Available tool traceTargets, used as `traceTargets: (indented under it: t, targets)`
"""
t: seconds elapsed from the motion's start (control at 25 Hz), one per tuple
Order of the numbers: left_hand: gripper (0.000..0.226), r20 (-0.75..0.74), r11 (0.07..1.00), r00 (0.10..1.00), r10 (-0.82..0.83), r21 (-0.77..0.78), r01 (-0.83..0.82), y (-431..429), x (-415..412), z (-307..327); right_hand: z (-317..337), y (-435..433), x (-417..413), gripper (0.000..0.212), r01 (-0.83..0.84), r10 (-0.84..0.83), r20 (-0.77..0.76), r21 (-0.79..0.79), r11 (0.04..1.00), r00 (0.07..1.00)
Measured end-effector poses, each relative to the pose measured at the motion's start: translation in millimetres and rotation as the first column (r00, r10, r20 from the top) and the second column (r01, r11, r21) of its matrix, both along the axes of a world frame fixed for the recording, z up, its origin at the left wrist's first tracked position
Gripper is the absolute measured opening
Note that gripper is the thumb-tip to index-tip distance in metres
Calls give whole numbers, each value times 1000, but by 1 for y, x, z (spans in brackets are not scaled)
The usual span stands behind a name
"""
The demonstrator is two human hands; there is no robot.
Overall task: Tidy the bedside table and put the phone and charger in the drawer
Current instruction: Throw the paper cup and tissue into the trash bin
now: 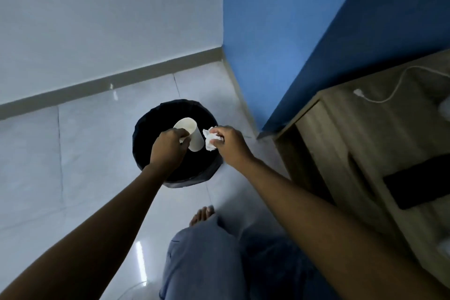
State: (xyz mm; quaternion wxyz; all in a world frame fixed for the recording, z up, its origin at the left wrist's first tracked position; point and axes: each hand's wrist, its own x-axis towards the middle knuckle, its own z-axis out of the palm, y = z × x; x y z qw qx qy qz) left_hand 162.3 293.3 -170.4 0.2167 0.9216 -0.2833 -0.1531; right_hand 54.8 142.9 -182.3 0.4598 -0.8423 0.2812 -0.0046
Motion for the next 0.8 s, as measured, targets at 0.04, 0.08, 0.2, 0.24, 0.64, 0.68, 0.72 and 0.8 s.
traceTargets:
  t: [0.04, 0.08, 0.2, 0.24, 0.64, 0.68, 0.72, 0.8]
  targets:
    - [23, -30, 1000, 999, 11, 23, -10, 8, 9, -18, -16, 9, 16, 25, -24, 23, -41, -23, 999, 999]
    - [23, -59, 999, 998, 18, 47, -16, 15, 17, -34, -28, 17, 28, 23, -44, 38, -98, -58, 997, 994]
    - [21, -139, 993, 990, 28, 118, -11, 32, 27, -74, -54, 38, 48, 22, -207, 150, -275, -190, 960, 950]
    - [21, -162, 989, 986, 27, 145, -3, 36, 31, -86, -58, 42, 55, 21, -276, 192, -334, -224, 935, 923]
    - [37, -203, 985, 977, -69, 140, 99, 11, 26, -70, -42, 20, 26, 25, -139, 127, -233, -35, 990, 964]
    - [39, -179, 986, 976, -123, 90, 141, -1, 20, -58, -32, 9, 8, 22, -36, 28, -169, -42, 998, 985]
    - [41, -150, 978, 968, -199, 35, 207, -16, 11, -46, -22, -3, -14, 20, 74, -80, -111, -57, 996, 991]
    - [44, -83, 933, 929, -359, -60, 355, -49, -15, -26, -1, -20, -65, 23, 277, -281, -26, -106, 955, 959]
